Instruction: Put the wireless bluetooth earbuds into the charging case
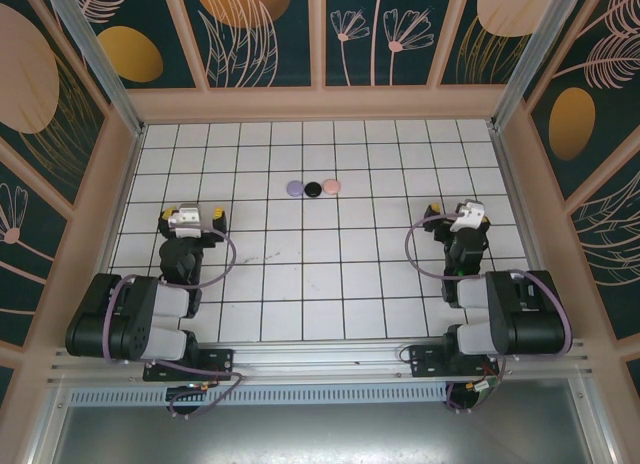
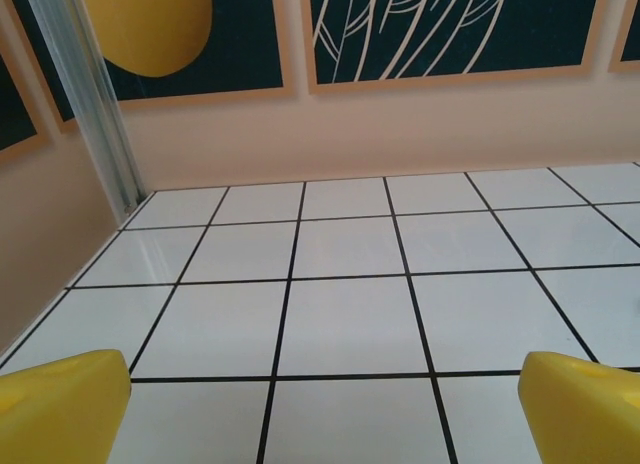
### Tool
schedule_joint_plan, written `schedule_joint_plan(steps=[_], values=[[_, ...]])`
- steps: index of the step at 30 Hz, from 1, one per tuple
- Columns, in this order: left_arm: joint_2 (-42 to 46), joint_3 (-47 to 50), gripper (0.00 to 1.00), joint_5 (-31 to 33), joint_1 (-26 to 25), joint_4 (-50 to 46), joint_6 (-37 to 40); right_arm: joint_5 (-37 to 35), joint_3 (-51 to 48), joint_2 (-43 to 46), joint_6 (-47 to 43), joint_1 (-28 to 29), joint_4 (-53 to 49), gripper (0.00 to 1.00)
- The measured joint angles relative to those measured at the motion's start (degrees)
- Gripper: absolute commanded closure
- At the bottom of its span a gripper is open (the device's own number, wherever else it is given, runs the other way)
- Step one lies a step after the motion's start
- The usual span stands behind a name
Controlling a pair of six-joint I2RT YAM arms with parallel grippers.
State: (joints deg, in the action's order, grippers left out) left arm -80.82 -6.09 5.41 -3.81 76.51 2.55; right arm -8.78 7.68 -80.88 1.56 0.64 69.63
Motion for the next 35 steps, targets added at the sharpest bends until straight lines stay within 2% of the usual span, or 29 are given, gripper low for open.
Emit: schedule_joint_plan(steps=[3, 5, 12, 20, 35], values=[[-3.3, -1.1, 0.01, -0.8, 0.9, 1.7, -1.0, 1.9, 0.1, -5.6, -0.2, -0.8, 5.6, 0.01], [-5.3, -2.3, 0.01, -0.6, 1.0, 0.7, -1.6, 3.6, 0.7, -7.0, -0.1, -1.6, 4.5, 0.01], [-6.1, -7.4, 0.02, 1.1, 2.9, -3.0, -4.8, 6.3, 4.3, -7.2, 0.5, -3.6, 3.0, 0.01], [-6.1, -7.4, 0.01, 2.6, 3.1, -3.5, -5.9, 3.9, 4.3, -7.2, 0.3, -1.4, 2.9, 0.01], [-6.1, -7.4, 0.01, 2.8, 3.1, -3.5, -6.1, 5.8, 4.9, -7.2, 0.2, -2.2, 1.4, 0.01]])
